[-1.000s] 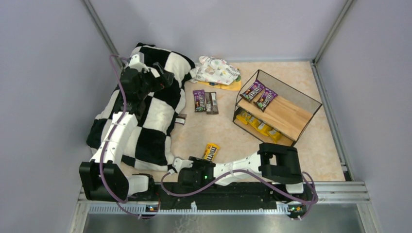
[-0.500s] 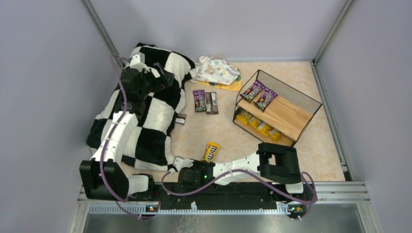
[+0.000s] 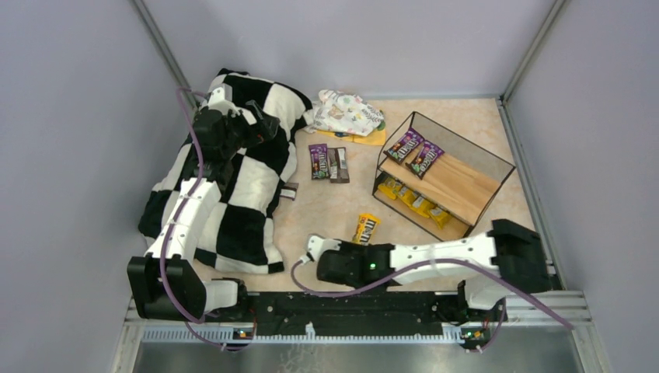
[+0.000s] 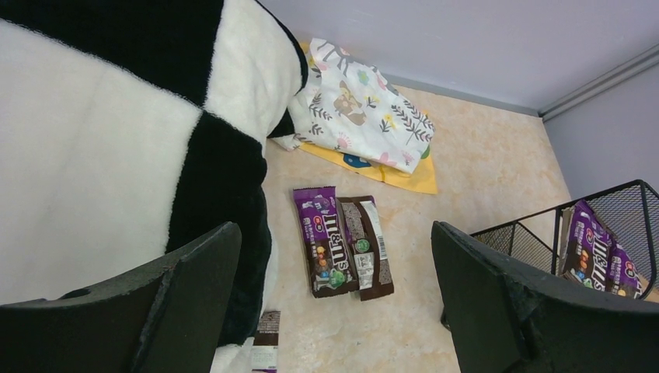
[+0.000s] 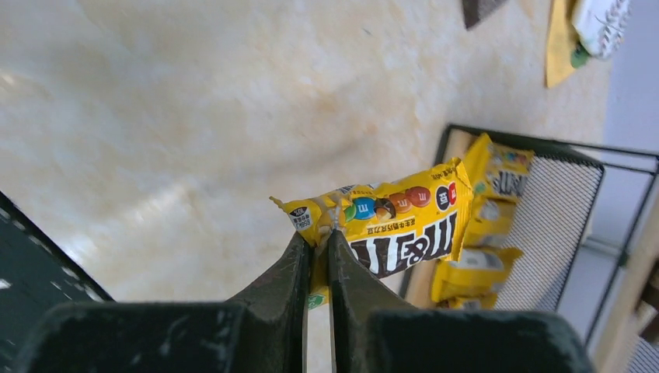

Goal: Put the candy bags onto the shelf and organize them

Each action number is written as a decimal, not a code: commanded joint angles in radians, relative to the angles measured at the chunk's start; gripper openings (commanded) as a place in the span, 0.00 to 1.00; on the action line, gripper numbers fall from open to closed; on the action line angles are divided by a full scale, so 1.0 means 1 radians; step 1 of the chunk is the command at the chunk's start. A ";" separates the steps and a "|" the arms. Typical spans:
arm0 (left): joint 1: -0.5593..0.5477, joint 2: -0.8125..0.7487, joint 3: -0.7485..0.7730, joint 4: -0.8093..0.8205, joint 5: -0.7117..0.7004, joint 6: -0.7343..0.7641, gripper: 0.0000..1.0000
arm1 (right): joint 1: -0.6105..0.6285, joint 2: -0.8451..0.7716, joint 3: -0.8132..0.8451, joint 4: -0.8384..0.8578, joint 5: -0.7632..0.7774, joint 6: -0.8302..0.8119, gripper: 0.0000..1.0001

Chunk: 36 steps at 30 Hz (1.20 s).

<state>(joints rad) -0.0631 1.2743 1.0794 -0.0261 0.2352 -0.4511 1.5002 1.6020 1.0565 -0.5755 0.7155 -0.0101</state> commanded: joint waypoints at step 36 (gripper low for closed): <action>0.005 0.029 0.032 0.057 0.069 -0.054 0.98 | -0.741 -0.684 -0.478 -0.180 -0.056 -0.564 0.00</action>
<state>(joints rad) -0.0631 1.3014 1.0794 -0.0212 0.2771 -0.4896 0.7963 0.9573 0.5903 -0.8253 0.5938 -0.5312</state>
